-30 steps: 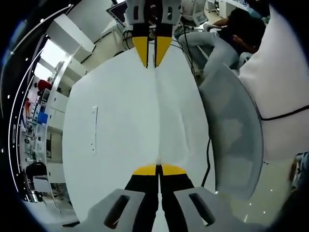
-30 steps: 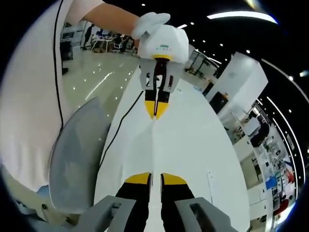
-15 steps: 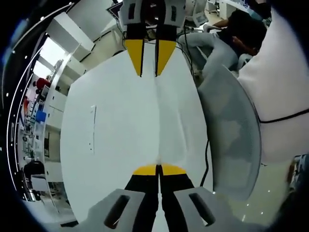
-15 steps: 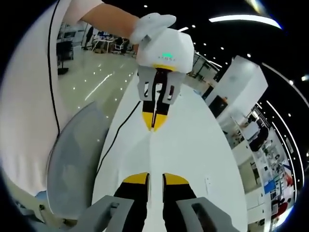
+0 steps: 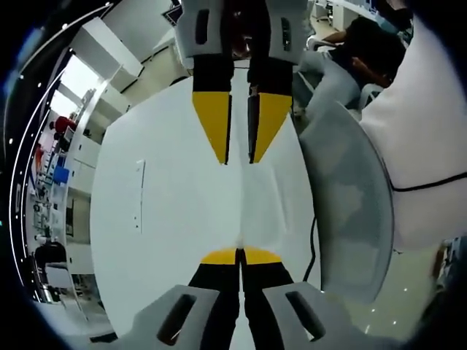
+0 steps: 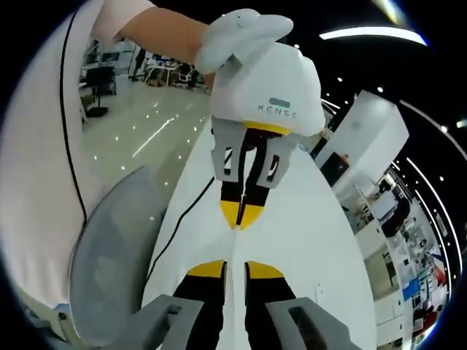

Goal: Arrange the food packaging bags into a neat stack by flattening each bag and aligning their edges.

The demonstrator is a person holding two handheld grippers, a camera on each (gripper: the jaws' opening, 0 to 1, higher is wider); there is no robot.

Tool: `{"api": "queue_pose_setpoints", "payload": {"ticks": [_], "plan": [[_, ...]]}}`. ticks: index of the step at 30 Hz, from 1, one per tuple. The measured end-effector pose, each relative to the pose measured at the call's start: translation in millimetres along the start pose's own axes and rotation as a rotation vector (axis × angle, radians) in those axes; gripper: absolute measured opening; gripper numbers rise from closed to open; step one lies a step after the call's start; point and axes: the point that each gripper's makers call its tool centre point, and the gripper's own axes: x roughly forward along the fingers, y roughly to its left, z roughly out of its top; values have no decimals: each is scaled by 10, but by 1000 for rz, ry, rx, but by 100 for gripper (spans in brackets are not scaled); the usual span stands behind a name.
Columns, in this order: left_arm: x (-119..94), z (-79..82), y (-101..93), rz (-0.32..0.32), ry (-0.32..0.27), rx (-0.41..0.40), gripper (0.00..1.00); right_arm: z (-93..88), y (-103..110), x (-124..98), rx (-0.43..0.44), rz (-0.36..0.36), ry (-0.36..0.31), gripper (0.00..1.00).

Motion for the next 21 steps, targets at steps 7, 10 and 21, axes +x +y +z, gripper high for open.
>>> {"api": "queue_pose_setpoints", "payload": {"ticks": [7,10,21], "plan": [[10,-14,23,-1,-1,-3,0,47,-8,114,-3,-2,-9,5],[14,-14,25,0,-2,-4,0,54,-33,157,-4,-7,-12,5],[21,0,21,-1,-5,-6,0,111,-67,266,10,-14,-23,4]]}}
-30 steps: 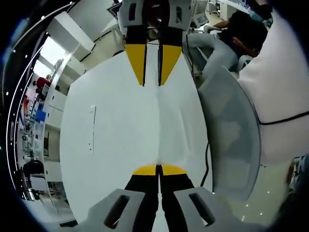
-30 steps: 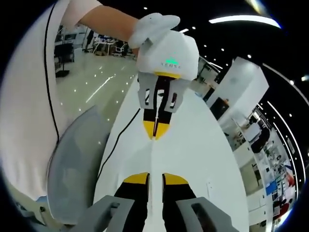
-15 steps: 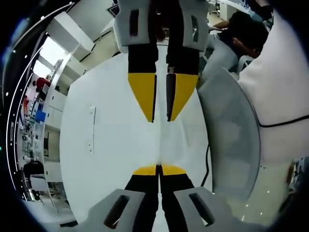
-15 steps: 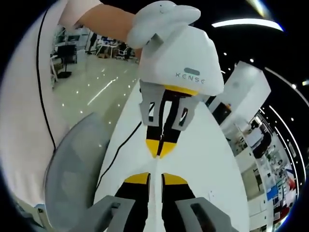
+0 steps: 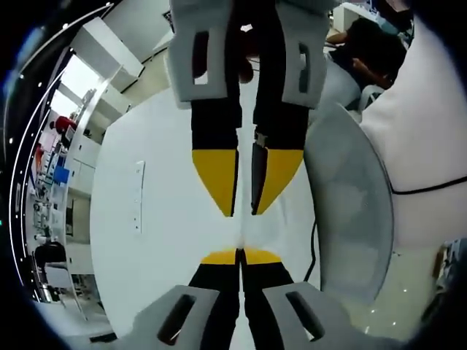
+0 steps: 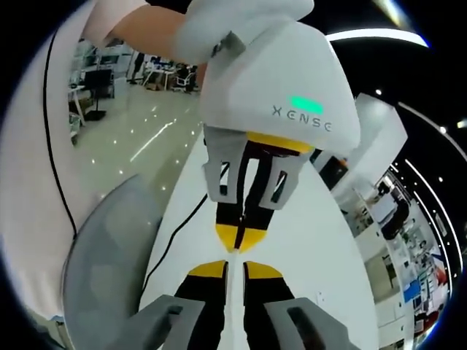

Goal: Arrange the food packaging bags into a neat stack by flattening each bag and aligning their edges.

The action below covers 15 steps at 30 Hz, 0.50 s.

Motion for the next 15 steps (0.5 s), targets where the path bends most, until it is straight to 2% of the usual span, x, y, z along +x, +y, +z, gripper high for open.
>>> {"api": "queue_pose_setpoints", "payload": {"ticks": [15], "plan": [[-3,44,-25,-3,-1,0,0,1,26,107,16,3,1,3]]}}
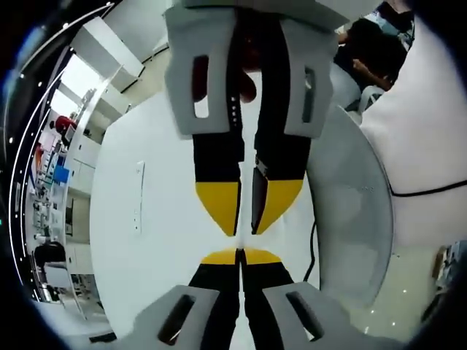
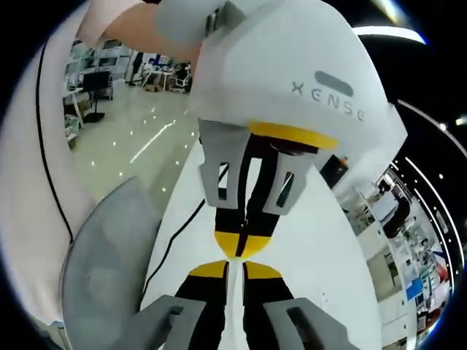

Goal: Arrange the food packaging bags into a neat stack by flattening each bag and aligning their edges.

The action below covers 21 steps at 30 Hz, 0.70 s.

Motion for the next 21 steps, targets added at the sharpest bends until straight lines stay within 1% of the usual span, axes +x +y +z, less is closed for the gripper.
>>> {"api": "queue_pose_setpoints", "payload": {"ticks": [21], "plan": [[14,32,-30,-3,-5,-7,0,-23,18,58,18,-1,1,2]]}}
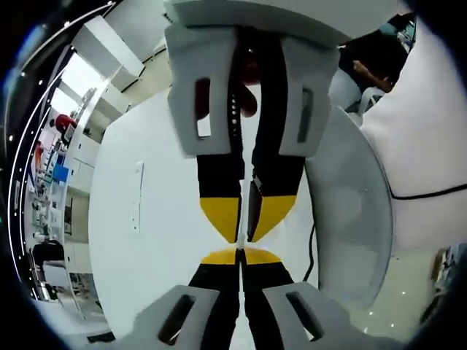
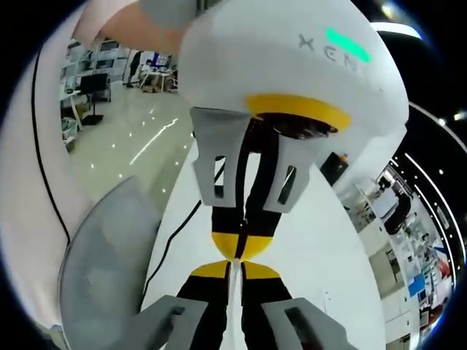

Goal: Arrange the food packaging bags into a neat stack by flattening each bag and aligning their edges.

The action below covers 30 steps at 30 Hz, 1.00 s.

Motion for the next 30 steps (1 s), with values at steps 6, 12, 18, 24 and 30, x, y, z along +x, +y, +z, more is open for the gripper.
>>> {"api": "queue_pose_setpoints", "payload": {"ticks": [6,12,18,24,30], "plan": [[-3,14,5,2,-4,0,0,-27,-7,22,-2,0,7,1],[6,10,10,1,-4,-1,0,-27,-3,43,-3,3,7,1],[6,0,20,3,-4,-1,0,-19,-18,68,-5,2,4,1],[15,-15,21,3,2,0,0,-27,-24,96,5,0,5,1],[35,-29,7,-1,-3,-5,0,-38,-11,105,-17,6,14,0]]}}
